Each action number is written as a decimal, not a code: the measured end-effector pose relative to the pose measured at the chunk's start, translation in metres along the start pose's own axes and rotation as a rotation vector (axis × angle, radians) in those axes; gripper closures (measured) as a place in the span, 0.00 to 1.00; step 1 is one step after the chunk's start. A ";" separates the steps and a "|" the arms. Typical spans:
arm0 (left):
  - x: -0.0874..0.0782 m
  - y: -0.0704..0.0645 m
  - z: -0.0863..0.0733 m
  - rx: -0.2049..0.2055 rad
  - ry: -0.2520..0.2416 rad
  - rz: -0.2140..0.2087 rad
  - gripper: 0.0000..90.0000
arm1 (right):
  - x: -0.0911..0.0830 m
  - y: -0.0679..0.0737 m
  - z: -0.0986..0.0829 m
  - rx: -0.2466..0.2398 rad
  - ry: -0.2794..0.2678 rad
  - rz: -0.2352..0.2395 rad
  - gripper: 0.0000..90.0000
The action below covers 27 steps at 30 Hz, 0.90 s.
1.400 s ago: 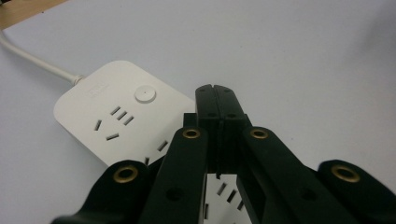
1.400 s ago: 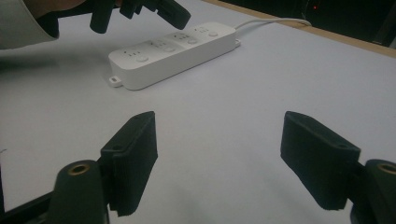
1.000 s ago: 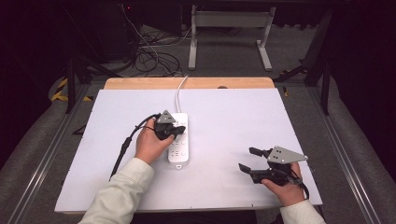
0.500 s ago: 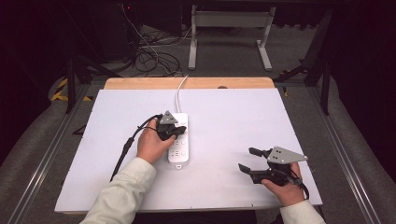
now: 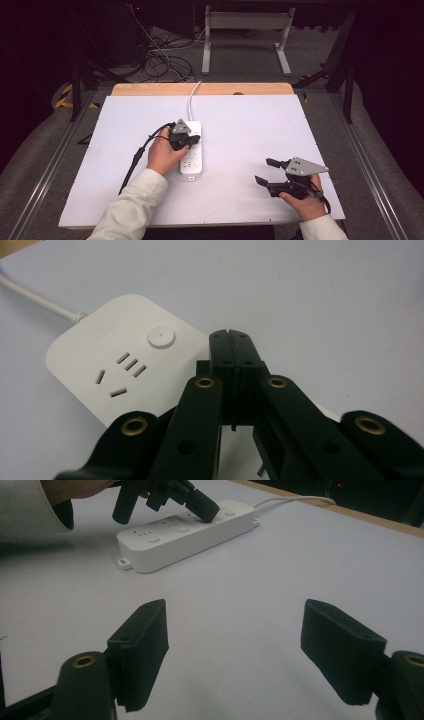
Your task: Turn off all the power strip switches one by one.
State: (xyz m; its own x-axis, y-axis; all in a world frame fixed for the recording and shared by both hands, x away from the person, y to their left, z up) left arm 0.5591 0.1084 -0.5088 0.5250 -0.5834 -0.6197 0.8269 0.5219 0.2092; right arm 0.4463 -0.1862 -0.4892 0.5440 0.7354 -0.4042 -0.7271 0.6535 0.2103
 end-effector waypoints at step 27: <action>-0.001 -0.003 0.001 -0.008 0.026 0.019 1.00 | 0.000 0.001 0.000 -0.004 0.001 0.006 0.31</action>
State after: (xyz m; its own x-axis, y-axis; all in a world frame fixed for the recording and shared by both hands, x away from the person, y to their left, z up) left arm 0.5557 0.1070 -0.5084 0.5353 -0.5566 -0.6354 0.8150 0.5380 0.2153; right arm 0.4452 -0.1851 -0.4891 0.5391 0.7393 -0.4035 -0.7322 0.6481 0.2093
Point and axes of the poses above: each handheld gripper's, and its own axes: x roughly forward along the jaws, z roughly out of its top, y roughly to its left, the point moved 6 cm from there along x, roughly forward along the jaws, and after that the axes turned 14 degrees about x, right-handed, at the moved point
